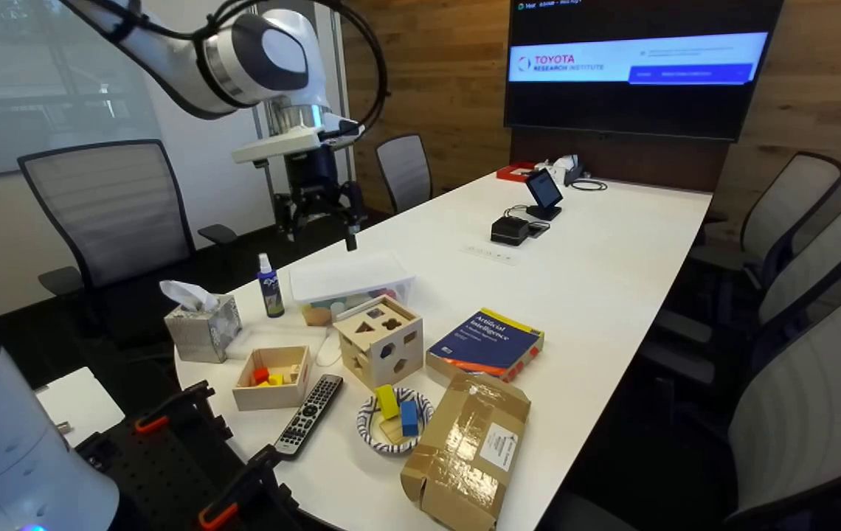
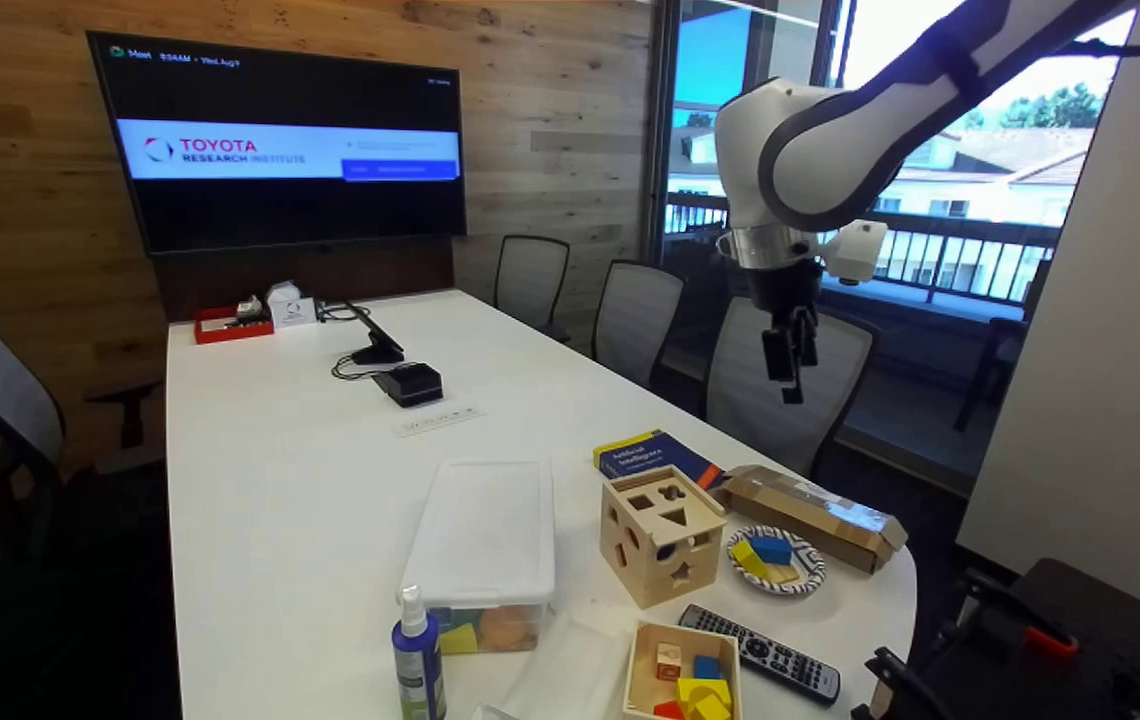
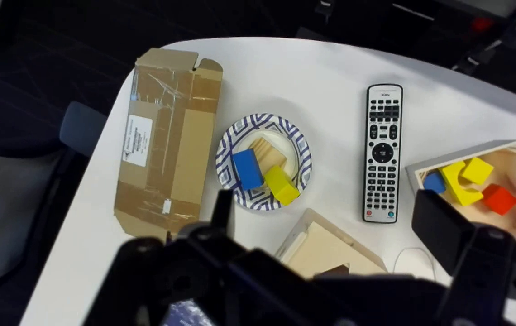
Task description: Put one wooden block from the black and white bowl inside the wooden toy box.
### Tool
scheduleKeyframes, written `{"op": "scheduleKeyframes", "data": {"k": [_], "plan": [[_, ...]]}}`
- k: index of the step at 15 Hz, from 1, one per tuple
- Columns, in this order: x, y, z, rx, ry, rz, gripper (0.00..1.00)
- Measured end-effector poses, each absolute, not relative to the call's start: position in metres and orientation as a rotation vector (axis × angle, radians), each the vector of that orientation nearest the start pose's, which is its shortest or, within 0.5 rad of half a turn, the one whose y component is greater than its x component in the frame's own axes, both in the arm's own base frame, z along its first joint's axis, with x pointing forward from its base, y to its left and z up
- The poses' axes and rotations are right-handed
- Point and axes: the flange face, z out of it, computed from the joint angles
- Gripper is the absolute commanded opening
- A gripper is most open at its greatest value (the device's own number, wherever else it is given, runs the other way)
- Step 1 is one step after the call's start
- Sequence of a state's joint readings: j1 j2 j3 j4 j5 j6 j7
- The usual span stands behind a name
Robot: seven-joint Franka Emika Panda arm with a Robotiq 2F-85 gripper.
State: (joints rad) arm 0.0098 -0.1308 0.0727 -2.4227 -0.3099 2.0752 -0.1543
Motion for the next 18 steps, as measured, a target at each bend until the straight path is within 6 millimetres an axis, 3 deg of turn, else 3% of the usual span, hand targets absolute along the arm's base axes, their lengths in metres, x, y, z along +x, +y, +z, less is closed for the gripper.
{"op": "scheduleKeyframes", "data": {"k": [6, 10, 18], "plan": [[0.474, 0.014, 0.262, -3.104, -1.225, 0.56, 1.0], [0.484, 0.003, 0.211, -2.928, -1.545, 0.557, 1.0], [0.502, -0.045, 0.135, -2.755, -1.748, 0.398, 1.0]]}}
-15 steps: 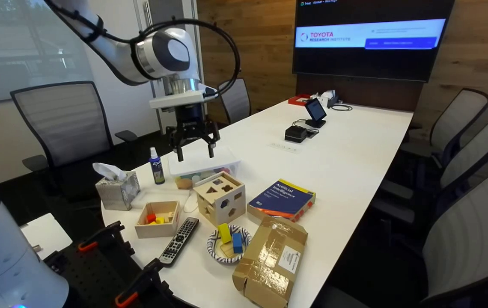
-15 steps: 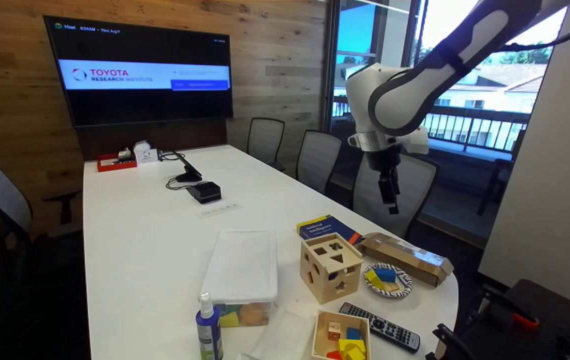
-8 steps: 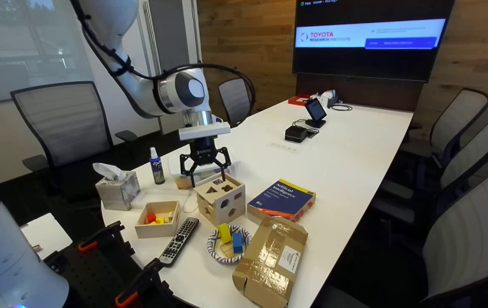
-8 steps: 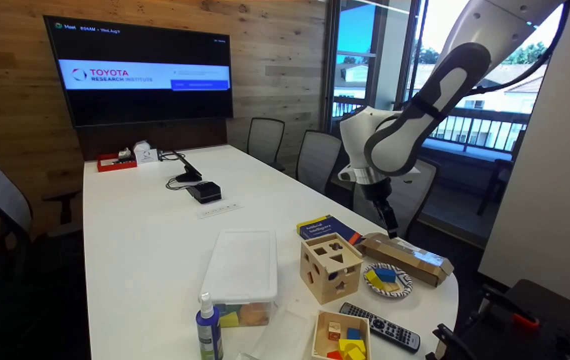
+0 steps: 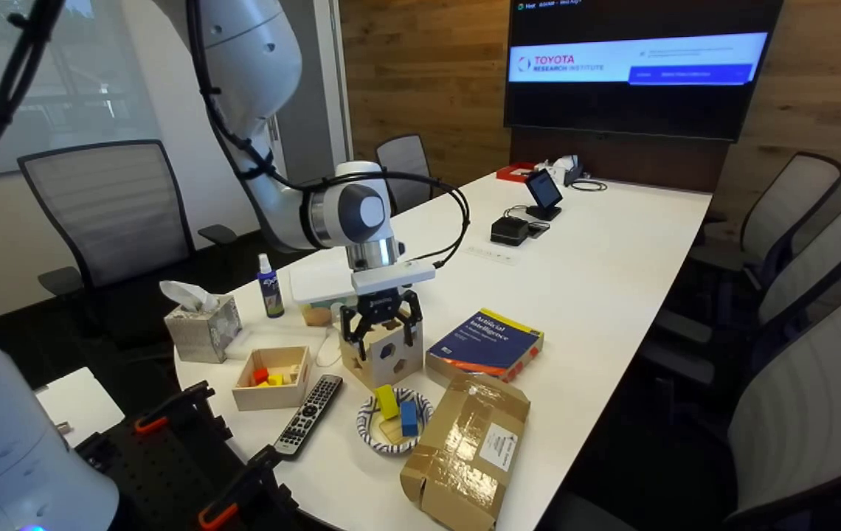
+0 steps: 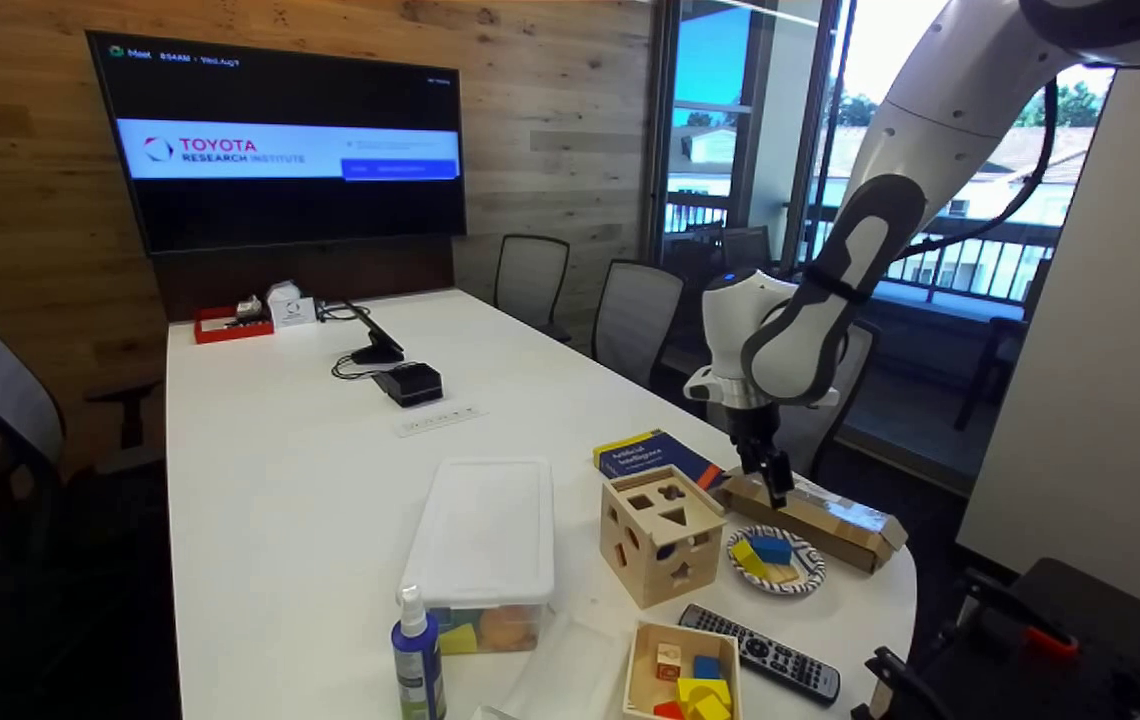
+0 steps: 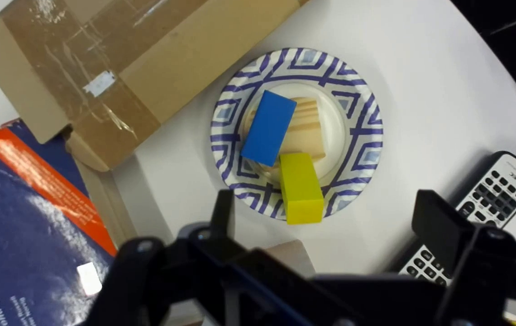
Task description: Put one wooden block from the black and white bowl inside the wooden toy box.
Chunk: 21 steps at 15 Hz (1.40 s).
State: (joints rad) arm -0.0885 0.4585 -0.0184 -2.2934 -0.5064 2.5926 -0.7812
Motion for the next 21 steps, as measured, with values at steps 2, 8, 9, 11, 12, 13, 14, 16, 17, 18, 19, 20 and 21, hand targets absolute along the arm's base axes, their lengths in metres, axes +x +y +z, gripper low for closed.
{"op": "scheduleKeyframes", "data": {"k": [2, 8, 9, 11, 12, 13, 14, 16, 17, 18, 19, 20, 21], "plan": [[0.505, -0.048, 0.118, -2.731, -1.768, 0.373, 1.0], [0.516, -0.035, 0.066, -2.67, -1.792, 0.401, 1.0], [0.518, -0.033, 0.059, -2.661, -1.796, 0.407, 1.0], [0.521, -0.029, 0.047, -2.649, -1.801, 0.416, 1.0], [0.521, -0.028, 0.042, -2.643, -1.802, 0.419, 1.0], [0.522, -0.027, 0.037, -2.638, -1.802, 0.423, 1.0], [0.521, -0.027, 0.033, -2.635, -1.801, 0.428, 1.0], [0.52, -0.027, 0.027, -2.629, -1.799, 0.437, 1.0], [0.52, -0.027, 0.025, -2.628, -1.798, 0.439, 1.0], [0.52, -0.027, 0.024, -2.627, -1.797, 0.442, 0.75], [0.52, -0.027, 0.023, -2.626, -1.797, 0.443, 0.72], [0.52, -0.027, 0.022, -2.625, -1.796, 0.444, 0.66], [0.52, -0.027, 0.021, -2.624, -1.796, 0.445, 0.56]]}}
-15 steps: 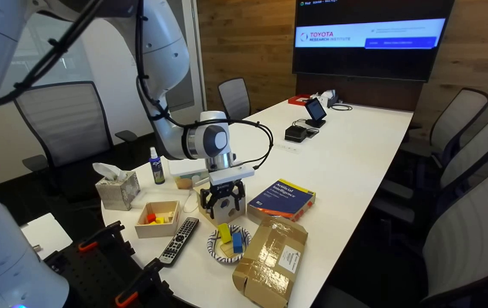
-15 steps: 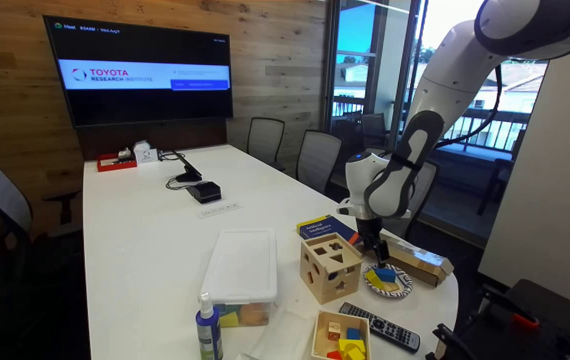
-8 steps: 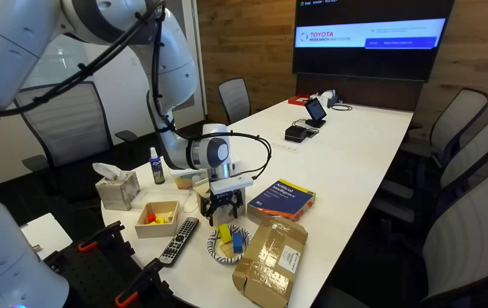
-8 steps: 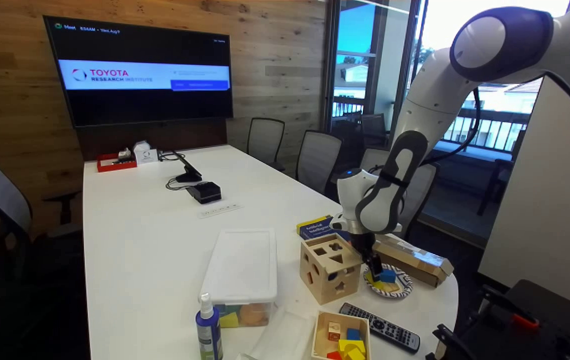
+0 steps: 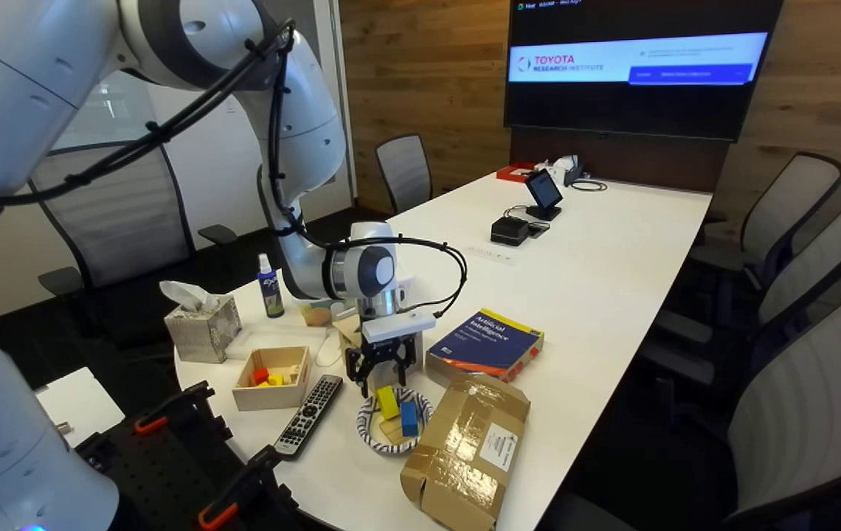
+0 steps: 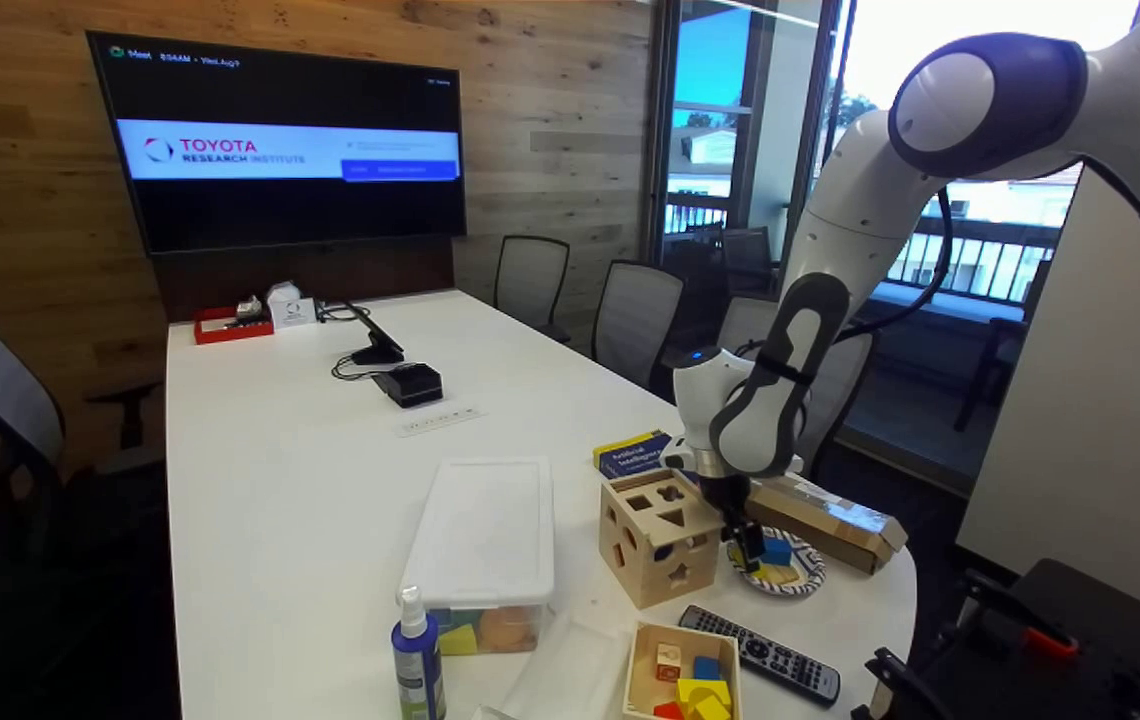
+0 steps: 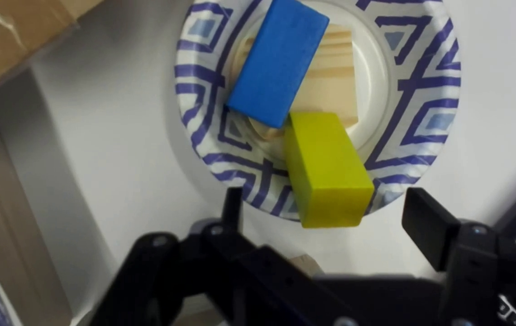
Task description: Put one wooden block from the black and white bowl inside the wooden toy box.
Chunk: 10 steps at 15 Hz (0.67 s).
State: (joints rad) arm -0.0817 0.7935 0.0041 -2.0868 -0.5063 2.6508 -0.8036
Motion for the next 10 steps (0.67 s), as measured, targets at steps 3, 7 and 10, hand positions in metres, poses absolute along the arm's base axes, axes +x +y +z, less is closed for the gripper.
{"op": "scheduleKeyframes", "data": {"k": [3, 7, 10], "plan": [[0.519, -0.0268, 0.0201, -2.623, -1.795, 0.447, 0.34], [0.5199, -0.027, 0.0205, -2.625, -1.795, 0.445, 0.08], [0.5226, -0.028, 0.0247, -2.633, -1.794, 0.438, 0.08]]}}
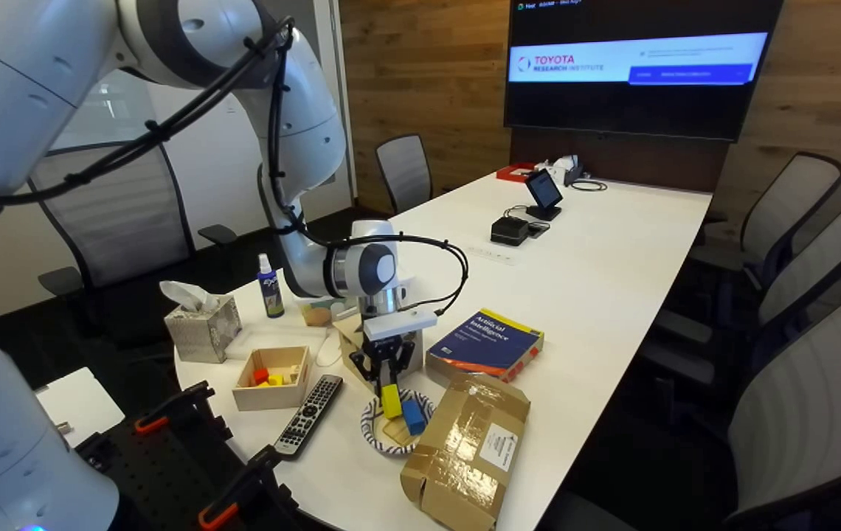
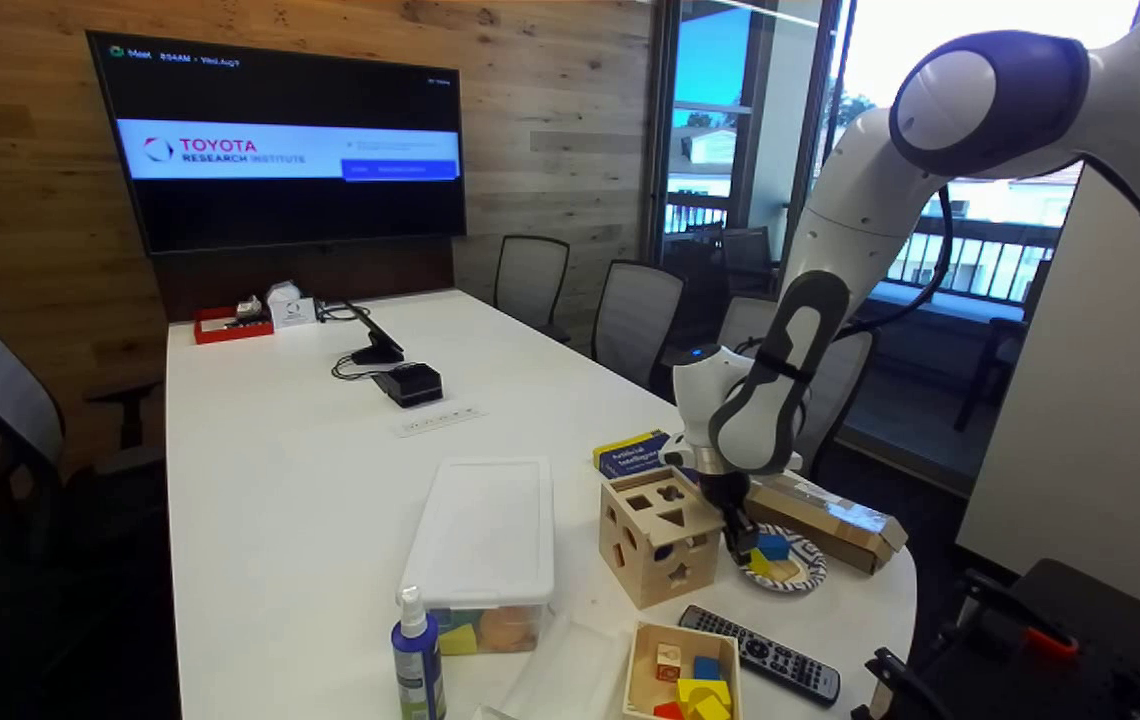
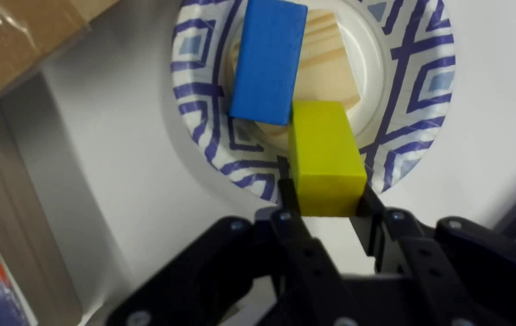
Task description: Put one wooden block from the black and white bowl inside the wooden toy box.
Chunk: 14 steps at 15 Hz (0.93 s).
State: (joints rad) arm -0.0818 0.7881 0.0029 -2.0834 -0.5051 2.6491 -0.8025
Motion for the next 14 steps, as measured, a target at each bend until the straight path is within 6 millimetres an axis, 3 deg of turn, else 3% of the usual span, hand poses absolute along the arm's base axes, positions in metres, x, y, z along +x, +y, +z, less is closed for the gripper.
{"op": "scheduleKeyframes", "data": {"k": [5, 9, 12, 14], "plan": [[0.535, -0.035, 0.062, -2.687, -1.765, 0.439, 0.08], [0.538, -0.035, 0.122, -2.771, -1.652, 0.369, 0.08], [0.54, -0.019, 0.172, -2.812, -1.58, 0.27, 0.08], [0.545, 0.003, 0.201, -2.807, -1.588, 0.198, 0.08]]}}
